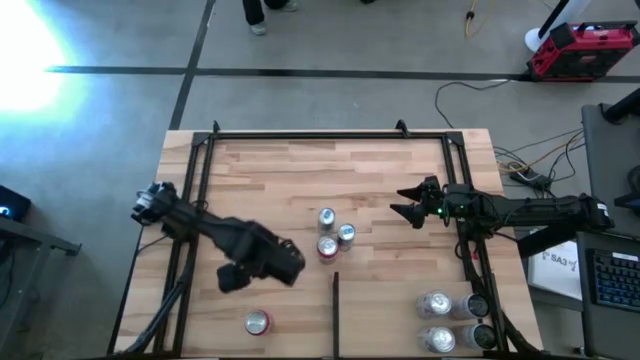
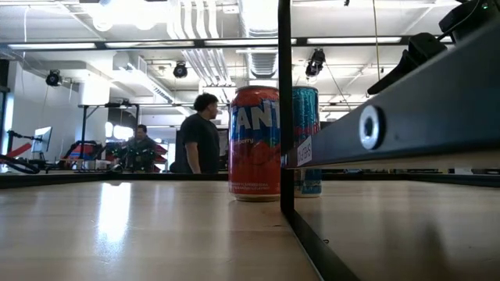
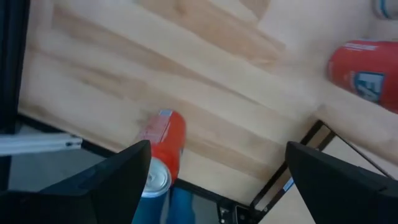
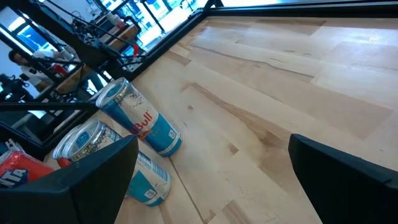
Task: Place canned beverage on shelf
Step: Move the bottom orange soda can to the center of the table
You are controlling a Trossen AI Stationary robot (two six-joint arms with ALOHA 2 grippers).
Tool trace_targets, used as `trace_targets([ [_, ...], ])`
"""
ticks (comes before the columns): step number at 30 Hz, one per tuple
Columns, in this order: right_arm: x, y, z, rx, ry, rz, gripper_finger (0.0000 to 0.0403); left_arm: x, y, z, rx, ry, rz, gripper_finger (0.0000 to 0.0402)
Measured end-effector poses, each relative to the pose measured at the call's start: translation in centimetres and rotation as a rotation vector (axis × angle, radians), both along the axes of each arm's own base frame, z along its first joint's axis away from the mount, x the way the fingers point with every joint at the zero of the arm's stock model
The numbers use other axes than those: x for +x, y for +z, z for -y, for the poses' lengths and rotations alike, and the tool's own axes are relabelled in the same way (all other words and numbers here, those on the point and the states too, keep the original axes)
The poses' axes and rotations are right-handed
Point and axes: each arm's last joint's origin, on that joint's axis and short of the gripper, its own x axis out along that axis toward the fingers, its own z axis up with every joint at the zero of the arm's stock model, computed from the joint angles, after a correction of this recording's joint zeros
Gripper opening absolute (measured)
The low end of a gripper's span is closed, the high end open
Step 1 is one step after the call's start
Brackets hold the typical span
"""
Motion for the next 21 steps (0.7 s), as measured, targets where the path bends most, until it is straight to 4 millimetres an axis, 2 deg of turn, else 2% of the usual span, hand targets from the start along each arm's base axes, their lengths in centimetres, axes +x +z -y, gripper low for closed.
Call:
trace_targets([
  [8, 0.0, 0.0, 0.0, 0.0, 0.0, 0.0, 0.04, -0.4, -1.0, 3.0, -0.07, 0.115, -0.036, 0.0355],
  [21, 0.0, 0.0, 0.0, 0.0, 0.0, 0.0, 0.04, -2.2, -2.8, 9.8, -0.098, 0.244, -0.001, 0.0355],
])
